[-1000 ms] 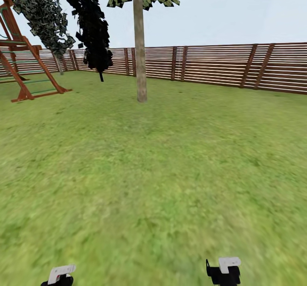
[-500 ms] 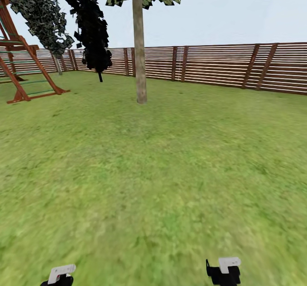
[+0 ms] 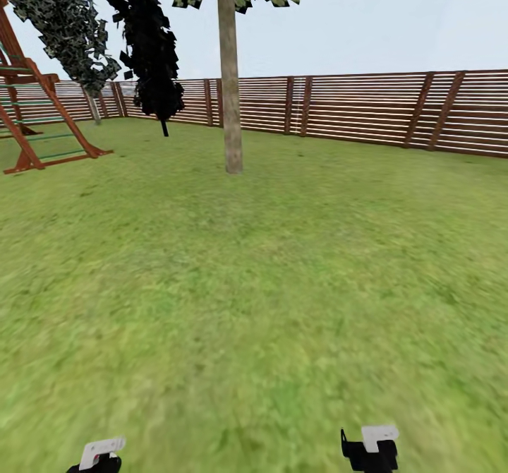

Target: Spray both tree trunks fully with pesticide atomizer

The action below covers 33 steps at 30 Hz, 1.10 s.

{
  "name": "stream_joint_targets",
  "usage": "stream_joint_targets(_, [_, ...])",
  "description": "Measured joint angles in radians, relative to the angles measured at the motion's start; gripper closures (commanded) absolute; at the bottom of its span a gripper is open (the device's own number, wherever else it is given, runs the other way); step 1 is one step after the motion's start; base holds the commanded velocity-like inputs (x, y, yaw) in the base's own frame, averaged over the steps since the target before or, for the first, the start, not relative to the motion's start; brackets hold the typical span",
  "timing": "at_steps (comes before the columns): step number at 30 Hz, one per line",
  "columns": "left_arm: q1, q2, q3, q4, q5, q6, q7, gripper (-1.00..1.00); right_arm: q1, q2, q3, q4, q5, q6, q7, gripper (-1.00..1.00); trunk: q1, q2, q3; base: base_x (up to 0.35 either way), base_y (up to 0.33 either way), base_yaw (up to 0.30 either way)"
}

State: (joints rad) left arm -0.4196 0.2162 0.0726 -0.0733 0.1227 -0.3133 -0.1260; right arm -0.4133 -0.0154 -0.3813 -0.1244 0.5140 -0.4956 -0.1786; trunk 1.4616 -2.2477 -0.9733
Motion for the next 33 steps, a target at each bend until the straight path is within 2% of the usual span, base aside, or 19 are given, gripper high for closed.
stream_joint_targets(33, [0.0,0.0,0.0,0.0,0.0,0.0,0.0,1.0,0.0,-0.002,0.0,-0.001,-0.002,0.0,-0.002,-1.0,0.0,0.0,0.0,0.34,0.0,0.024])
